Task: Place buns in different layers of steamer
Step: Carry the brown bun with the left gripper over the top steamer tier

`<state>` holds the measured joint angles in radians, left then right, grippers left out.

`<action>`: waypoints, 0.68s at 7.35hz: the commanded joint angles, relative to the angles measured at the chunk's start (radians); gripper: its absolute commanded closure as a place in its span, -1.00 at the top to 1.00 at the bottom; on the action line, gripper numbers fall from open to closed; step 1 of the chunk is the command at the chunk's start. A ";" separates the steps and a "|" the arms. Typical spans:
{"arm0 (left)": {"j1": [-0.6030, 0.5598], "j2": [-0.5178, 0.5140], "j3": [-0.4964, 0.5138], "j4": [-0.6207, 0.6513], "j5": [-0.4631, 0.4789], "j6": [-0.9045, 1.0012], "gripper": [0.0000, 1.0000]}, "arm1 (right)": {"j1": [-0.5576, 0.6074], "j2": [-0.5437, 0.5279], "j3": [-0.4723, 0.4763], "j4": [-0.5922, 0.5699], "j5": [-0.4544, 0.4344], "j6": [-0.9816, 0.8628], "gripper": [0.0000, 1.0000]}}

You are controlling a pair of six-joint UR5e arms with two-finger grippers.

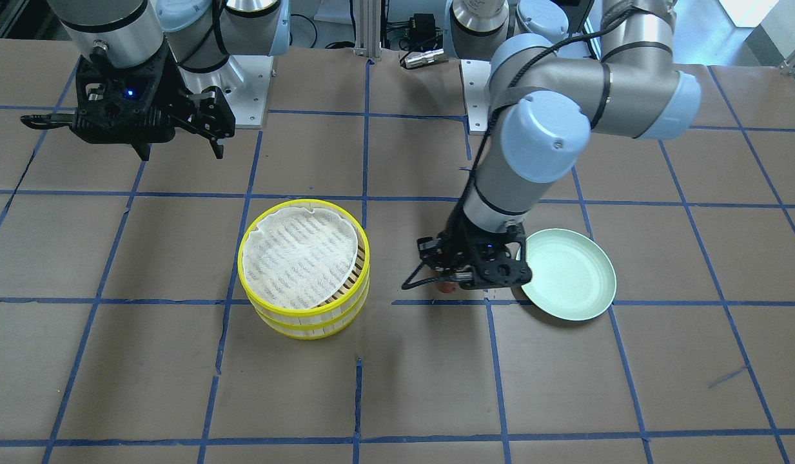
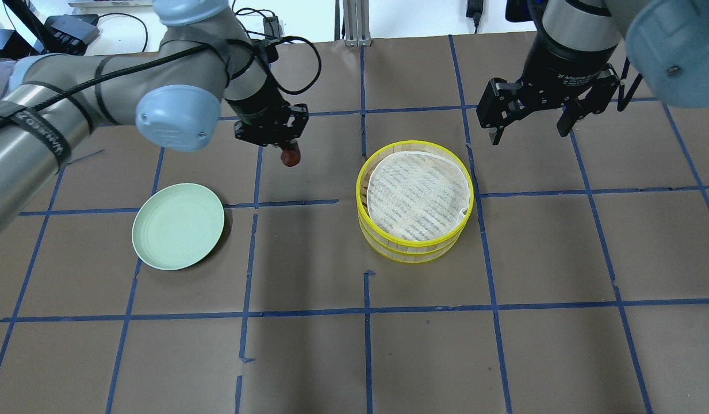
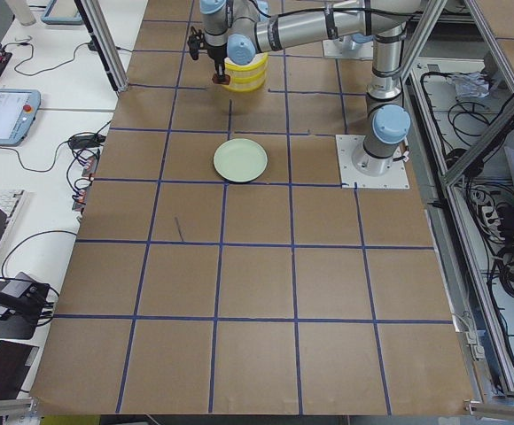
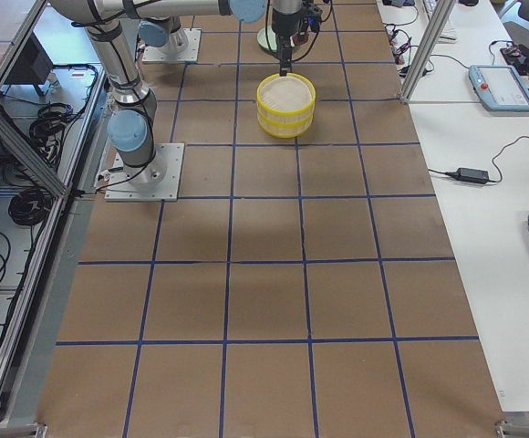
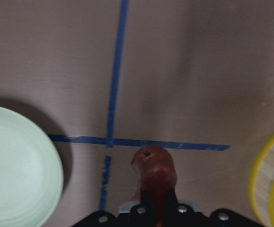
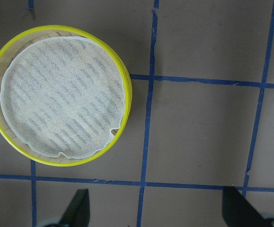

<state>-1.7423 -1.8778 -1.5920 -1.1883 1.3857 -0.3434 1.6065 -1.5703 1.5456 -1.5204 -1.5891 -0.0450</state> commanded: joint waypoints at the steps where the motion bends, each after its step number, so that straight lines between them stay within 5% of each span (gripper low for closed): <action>1: -0.129 -0.062 0.049 0.102 -0.179 -0.166 -0.78 | 0.000 0.001 0.002 -0.004 -0.002 -0.006 1.00; 4: -0.206 -0.128 0.058 0.119 -0.201 -0.253 -0.75 | 0.000 -0.001 0.002 -0.004 -0.002 -0.006 1.00; 5: -0.212 -0.164 0.053 0.145 -0.203 -0.253 -0.35 | 0.001 -0.001 0.002 -0.004 -0.002 -0.006 1.00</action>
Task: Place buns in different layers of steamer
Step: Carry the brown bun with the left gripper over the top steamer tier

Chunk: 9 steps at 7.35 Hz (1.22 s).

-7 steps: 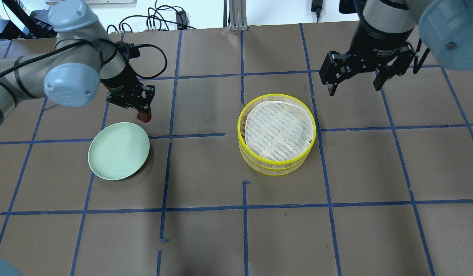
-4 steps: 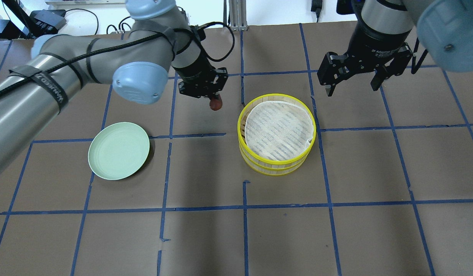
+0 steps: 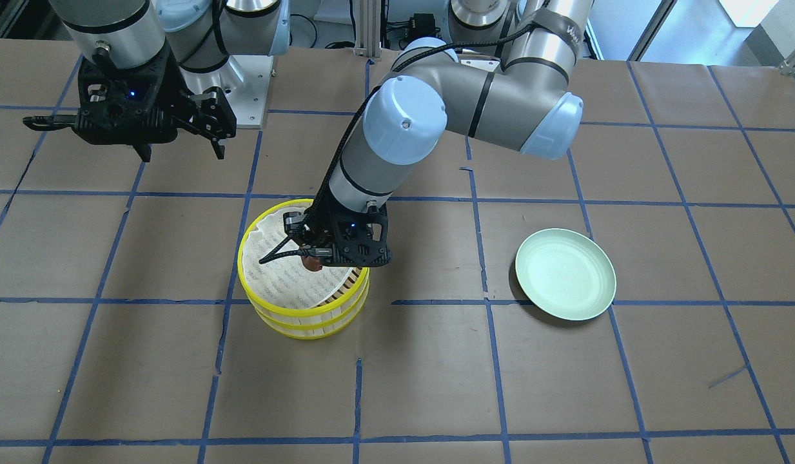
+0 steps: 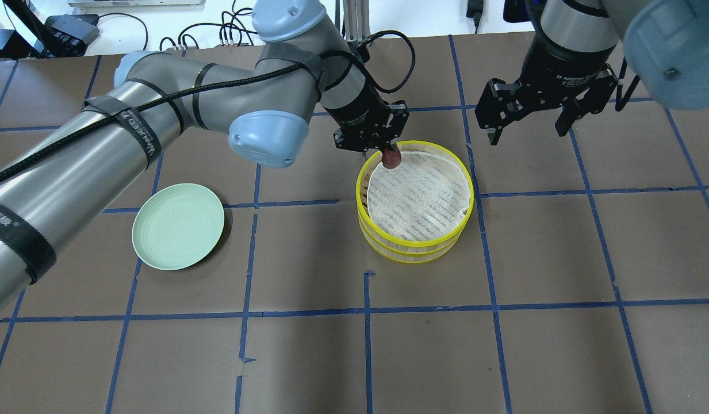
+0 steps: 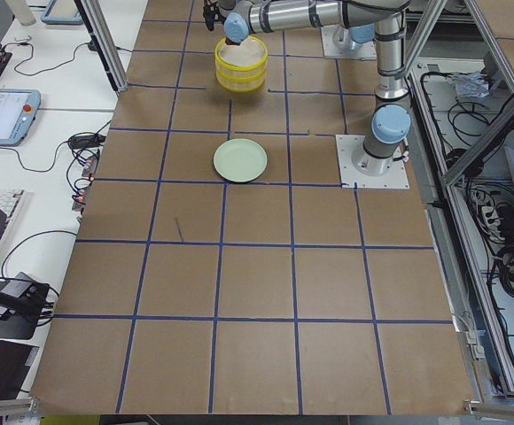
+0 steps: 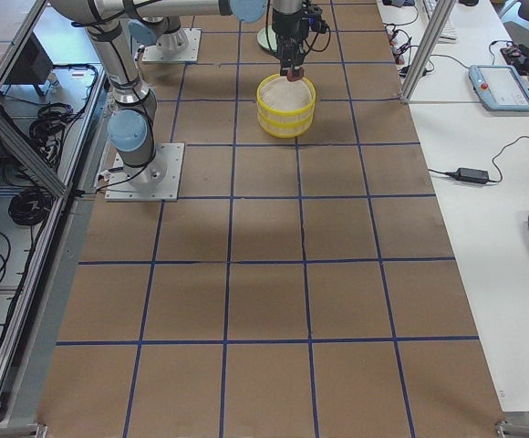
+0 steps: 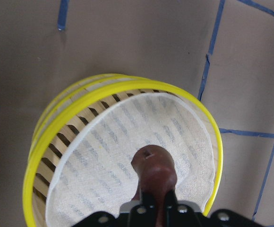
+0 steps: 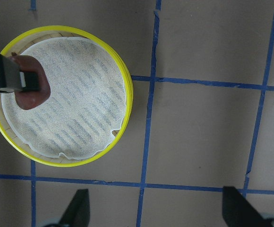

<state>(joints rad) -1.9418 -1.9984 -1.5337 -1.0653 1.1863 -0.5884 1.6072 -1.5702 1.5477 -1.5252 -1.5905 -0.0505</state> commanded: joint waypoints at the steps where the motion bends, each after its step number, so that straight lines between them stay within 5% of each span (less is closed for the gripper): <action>1: -0.014 -0.062 -0.015 0.084 -0.005 -0.036 0.24 | 0.000 0.001 0.000 -0.001 0.000 0.000 1.00; 3: -0.016 -0.069 -0.016 0.100 -0.004 -0.047 0.60 | 0.000 0.001 -0.001 -0.001 -0.002 0.001 1.00; 6: -0.016 -0.059 -0.020 0.099 0.009 -0.045 0.74 | -0.001 0.001 -0.001 -0.009 0.001 0.001 1.00; 9: -0.006 0.065 -0.019 0.020 0.082 -0.036 0.98 | -0.001 -0.001 -0.001 -0.009 0.001 0.000 1.00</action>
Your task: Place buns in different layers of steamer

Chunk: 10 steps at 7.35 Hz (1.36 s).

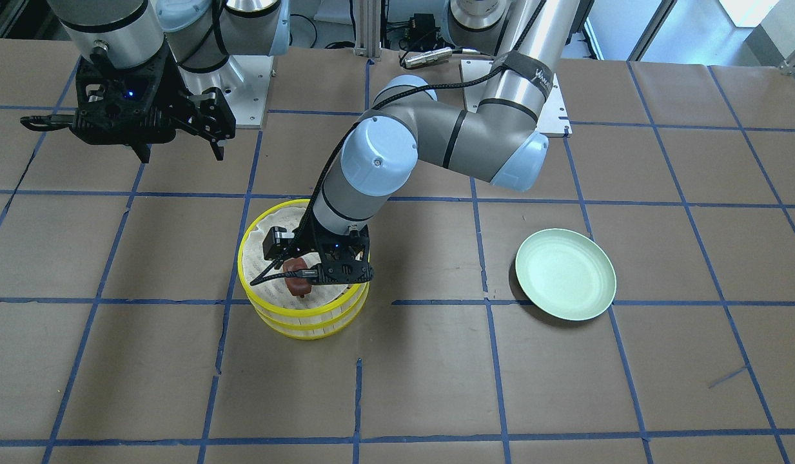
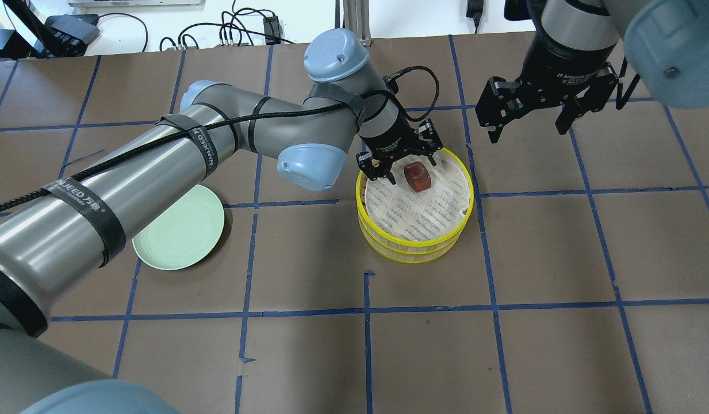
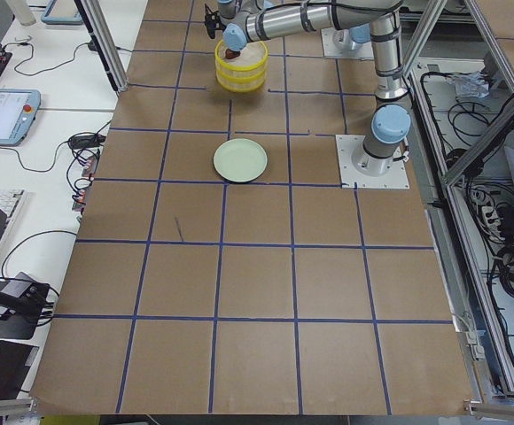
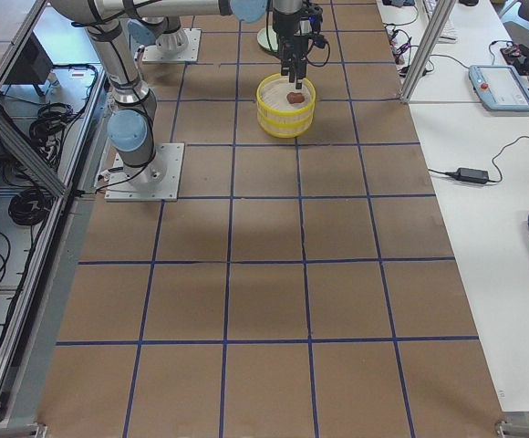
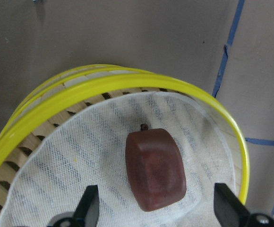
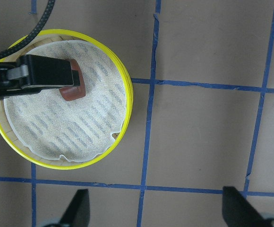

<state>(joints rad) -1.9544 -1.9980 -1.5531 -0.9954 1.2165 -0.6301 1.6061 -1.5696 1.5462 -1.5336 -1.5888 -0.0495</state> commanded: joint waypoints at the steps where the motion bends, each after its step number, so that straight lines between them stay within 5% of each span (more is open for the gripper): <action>1: 0.035 0.127 -0.004 -0.172 0.137 0.024 0.99 | -0.002 0.000 0.000 0.000 0.001 -0.001 1.00; 4: 0.291 0.301 -0.008 -0.497 0.166 0.371 1.00 | -0.005 -0.001 0.000 0.001 0.000 0.000 1.00; 5: 0.361 0.380 0.001 -0.647 0.245 0.532 1.00 | -0.005 -0.001 -0.003 0.001 0.000 0.002 1.00; 7: 0.429 0.458 0.022 -0.661 0.421 0.682 1.00 | -0.003 -0.001 -0.005 0.000 0.003 0.000 1.00; 10: 0.399 0.432 -0.013 -0.578 0.364 0.617 0.99 | -0.011 0.049 -0.087 0.055 0.064 0.000 1.00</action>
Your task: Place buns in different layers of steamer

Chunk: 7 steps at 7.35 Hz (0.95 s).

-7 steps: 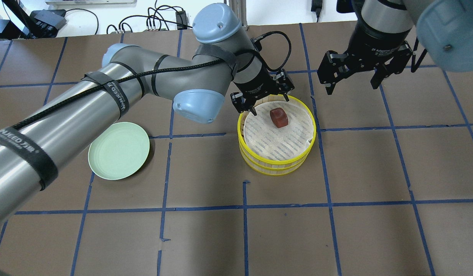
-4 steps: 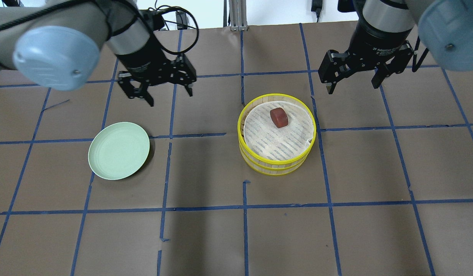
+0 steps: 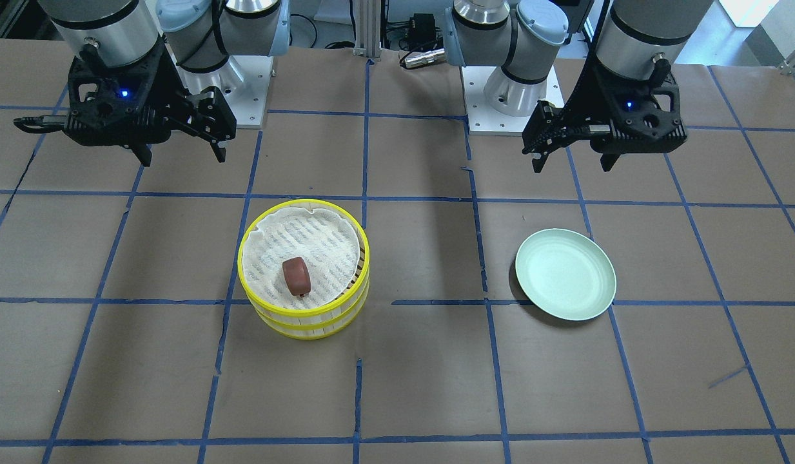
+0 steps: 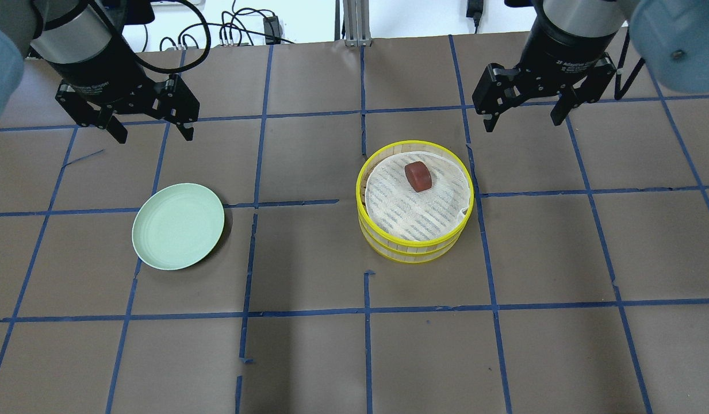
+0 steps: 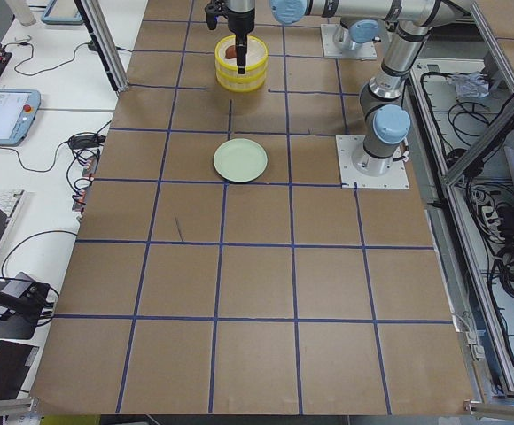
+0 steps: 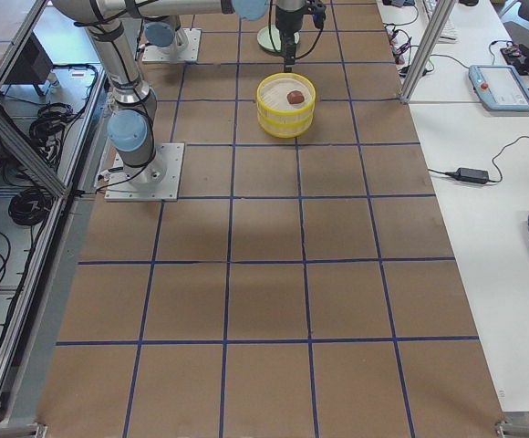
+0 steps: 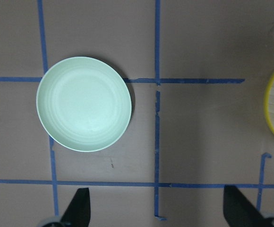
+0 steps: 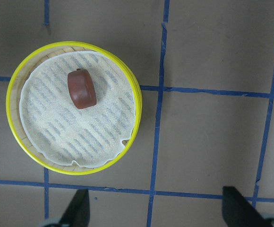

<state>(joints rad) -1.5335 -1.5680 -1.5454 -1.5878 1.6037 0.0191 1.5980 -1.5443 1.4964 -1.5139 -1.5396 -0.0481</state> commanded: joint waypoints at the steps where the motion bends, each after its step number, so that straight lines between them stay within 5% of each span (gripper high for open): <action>1: -0.046 0.022 -0.041 0.014 -0.025 -0.074 0.99 | -0.003 0.029 -0.048 0.043 0.015 -0.003 1.00; 7: -0.053 0.023 -0.019 -0.043 -0.116 -0.034 1.00 | 0.008 0.033 -0.044 0.038 -0.030 -0.009 1.00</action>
<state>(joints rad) -1.5865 -1.5437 -1.5745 -1.6289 1.4889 -0.0177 1.6050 -1.5115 1.4505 -1.4744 -1.5626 -0.0579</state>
